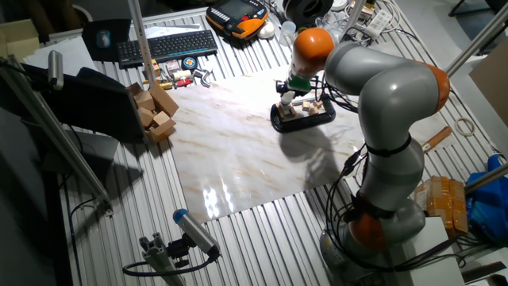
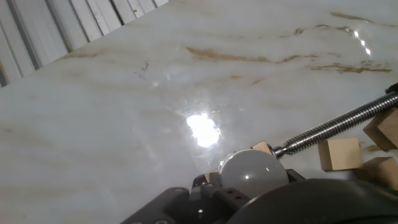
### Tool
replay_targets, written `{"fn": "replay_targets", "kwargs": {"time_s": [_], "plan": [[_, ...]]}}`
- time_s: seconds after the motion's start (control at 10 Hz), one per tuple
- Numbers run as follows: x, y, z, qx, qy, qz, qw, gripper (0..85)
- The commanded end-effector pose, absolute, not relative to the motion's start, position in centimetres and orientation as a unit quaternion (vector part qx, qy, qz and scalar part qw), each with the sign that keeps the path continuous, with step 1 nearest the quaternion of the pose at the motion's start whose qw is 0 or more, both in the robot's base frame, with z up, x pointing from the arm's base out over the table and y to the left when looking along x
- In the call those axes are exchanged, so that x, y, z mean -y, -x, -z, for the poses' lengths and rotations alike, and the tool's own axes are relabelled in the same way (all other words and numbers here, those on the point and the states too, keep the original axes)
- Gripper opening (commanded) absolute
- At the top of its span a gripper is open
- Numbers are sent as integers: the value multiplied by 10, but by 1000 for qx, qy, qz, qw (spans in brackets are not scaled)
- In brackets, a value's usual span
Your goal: Install the light bulb by rotating it
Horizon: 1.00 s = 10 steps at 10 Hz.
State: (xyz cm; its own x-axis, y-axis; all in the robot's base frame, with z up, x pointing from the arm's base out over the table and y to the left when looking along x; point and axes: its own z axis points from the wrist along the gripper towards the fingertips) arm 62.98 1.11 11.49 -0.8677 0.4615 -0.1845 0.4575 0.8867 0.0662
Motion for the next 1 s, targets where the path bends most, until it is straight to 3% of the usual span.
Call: {"fn": "replay_targets", "kwargs": {"time_s": [0.0,0.9], "plan": [[-12,-630,-115,-965,-244,-11,99,0],[-11,-630,-115,-943,-316,-9,99,0]]}}
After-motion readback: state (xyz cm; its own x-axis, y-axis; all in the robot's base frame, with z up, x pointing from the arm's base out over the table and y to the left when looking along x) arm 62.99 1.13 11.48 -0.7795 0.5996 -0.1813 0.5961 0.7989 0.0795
